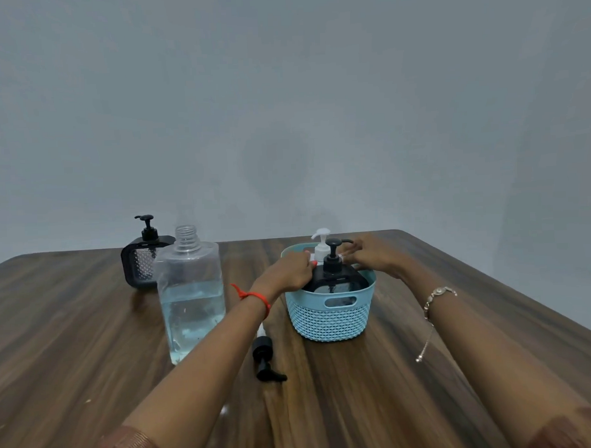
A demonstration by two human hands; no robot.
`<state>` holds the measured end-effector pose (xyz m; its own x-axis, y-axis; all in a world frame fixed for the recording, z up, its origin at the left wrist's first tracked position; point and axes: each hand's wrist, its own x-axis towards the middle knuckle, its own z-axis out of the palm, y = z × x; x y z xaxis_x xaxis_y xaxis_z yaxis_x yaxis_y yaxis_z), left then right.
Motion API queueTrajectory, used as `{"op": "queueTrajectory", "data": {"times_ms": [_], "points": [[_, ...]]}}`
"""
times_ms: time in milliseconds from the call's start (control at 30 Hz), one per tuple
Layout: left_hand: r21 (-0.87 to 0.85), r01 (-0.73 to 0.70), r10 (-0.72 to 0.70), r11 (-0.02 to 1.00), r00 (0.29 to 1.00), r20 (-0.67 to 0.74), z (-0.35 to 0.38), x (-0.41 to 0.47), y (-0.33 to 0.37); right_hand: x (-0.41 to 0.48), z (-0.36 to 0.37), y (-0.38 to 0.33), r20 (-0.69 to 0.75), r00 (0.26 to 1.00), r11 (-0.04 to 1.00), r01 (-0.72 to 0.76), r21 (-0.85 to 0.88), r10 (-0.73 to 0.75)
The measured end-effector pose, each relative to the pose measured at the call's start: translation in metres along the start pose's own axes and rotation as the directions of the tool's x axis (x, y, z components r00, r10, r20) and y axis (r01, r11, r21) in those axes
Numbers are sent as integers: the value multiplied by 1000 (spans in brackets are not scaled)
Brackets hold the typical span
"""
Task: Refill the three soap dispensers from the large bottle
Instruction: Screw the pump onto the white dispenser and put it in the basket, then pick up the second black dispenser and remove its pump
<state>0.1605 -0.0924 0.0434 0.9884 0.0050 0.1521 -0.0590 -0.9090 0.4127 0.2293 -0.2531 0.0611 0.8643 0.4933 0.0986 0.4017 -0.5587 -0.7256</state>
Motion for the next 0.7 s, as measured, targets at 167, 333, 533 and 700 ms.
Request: {"op": "queueTrajectory", "data": {"times_ms": [167, 333, 533, 700], "points": [[67, 16, -17, 998, 1000, 13, 1, -8, 0, -13, -8, -7, -7, 999, 997, -49, -57, 49], [13, -92, 92, 996, 996, 0, -22, -34, 12, -28, -18, -31, -377, 925, 996, -72, -52, 47], [-30, -255, 241, 967, 942, -232, -87, -87, 30, -56, -8, -102, -653, 749, 980, 192, 44, -117], [-191, -365, 210, 911, 809, -549, -148, -148, 21, -89, 23, -188, -708, 632, 896, 445, -2, -316]]}}
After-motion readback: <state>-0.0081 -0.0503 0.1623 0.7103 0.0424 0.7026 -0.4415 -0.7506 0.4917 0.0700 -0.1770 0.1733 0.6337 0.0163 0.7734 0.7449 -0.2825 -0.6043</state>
